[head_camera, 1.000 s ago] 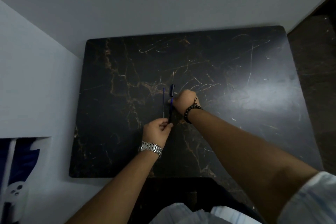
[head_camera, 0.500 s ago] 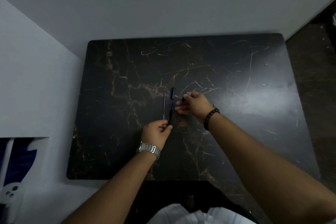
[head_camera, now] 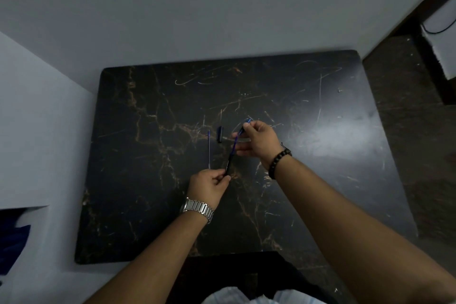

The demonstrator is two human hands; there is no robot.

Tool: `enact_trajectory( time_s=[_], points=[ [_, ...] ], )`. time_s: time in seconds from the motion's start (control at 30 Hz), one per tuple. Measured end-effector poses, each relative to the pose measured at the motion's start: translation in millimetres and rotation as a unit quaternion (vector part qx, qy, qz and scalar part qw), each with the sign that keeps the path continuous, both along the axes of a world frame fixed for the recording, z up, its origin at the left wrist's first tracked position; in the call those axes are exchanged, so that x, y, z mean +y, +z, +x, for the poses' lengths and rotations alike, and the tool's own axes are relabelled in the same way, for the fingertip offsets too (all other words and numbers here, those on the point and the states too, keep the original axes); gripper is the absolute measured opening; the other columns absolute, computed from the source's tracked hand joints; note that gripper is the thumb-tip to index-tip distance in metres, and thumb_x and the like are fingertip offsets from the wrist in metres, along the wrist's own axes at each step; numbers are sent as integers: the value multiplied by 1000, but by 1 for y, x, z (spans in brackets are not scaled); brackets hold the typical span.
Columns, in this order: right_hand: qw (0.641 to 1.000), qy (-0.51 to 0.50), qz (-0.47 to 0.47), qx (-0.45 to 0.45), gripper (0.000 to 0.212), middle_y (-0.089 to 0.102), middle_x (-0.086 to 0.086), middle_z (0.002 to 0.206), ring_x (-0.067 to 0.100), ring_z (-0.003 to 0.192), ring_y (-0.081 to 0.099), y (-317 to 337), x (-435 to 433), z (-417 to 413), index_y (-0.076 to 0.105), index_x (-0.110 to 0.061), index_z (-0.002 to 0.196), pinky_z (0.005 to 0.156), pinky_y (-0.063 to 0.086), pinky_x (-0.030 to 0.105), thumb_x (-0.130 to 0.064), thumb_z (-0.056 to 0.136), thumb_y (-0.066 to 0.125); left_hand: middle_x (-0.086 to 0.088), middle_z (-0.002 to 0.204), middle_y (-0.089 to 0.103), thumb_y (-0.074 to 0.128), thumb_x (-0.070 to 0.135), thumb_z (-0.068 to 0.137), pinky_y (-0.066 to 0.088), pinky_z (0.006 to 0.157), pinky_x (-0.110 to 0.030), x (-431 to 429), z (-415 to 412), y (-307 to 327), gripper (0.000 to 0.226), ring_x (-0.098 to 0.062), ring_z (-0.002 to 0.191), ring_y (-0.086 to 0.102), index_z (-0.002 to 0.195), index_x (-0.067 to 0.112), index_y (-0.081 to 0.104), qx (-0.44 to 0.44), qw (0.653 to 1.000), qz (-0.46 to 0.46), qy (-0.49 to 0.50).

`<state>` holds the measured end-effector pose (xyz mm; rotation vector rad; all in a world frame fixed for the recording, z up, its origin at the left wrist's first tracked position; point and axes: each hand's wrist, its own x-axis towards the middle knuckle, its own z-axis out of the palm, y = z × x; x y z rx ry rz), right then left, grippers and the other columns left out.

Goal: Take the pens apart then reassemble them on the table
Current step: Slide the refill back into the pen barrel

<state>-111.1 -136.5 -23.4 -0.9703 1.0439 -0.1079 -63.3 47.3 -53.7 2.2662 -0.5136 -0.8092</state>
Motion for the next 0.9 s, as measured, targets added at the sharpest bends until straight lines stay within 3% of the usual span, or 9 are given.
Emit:
enact_trajectory(
  time_s=[0.27, 0.4, 0.5, 0.63, 0.9],
  points=[
    [997, 40, -52, 26, 7, 76, 10, 103, 27, 87, 77, 5, 1, -2, 57, -18, 103, 68, 64, 39, -24, 102, 52, -5, 95, 79, 80, 22, 82, 48, 69, -9, -2, -3, 3, 32, -9, 78, 71, 112, 11, 76, -4, 1000, 3, -5],
    [994, 72, -75, 45, 8, 76, 9, 101, 30, 87, 76, 7, 3, -2, 58, -16, 104, 74, 64, 43, -22, 102, 53, -4, 93, 79, 80, 22, 82, 60, 77, -24, -3, -4, 3, 31, -12, 80, 74, 111, 12, 77, -9, 1000, -2, -12],
    [989, 96, -102, 50, 9, 73, 7, 96, 25, 81, 73, 10, 3, -4, 60, -11, 103, 68, 63, 36, -19, 101, 56, -6, 94, 79, 80, 21, 82, 55, 75, -18, -4, -5, 3, 32, -13, 81, 74, 112, 11, 76, -4, 1000, -2, -1],
    [973, 166, -141, 78, 7, 71, 6, 90, 17, 82, 71, 6, 5, -10, 66, -13, 97, 73, 61, 31, -19, 96, 64, -8, 97, 80, 80, 19, 82, 51, 74, -16, -6, -6, 4, 33, -12, 81, 73, 113, 9, 76, -2, 1000, -9, 16],
    [961, 218, -143, 95, 9, 69, 10, 88, 20, 81, 69, 3, 1, -13, 66, -7, 99, 77, 63, 37, -14, 97, 62, -7, 98, 80, 80, 22, 82, 54, 77, -18, -6, -11, 3, 36, -11, 83, 73, 115, 10, 74, 5, 1000, -5, 3]
  ],
)
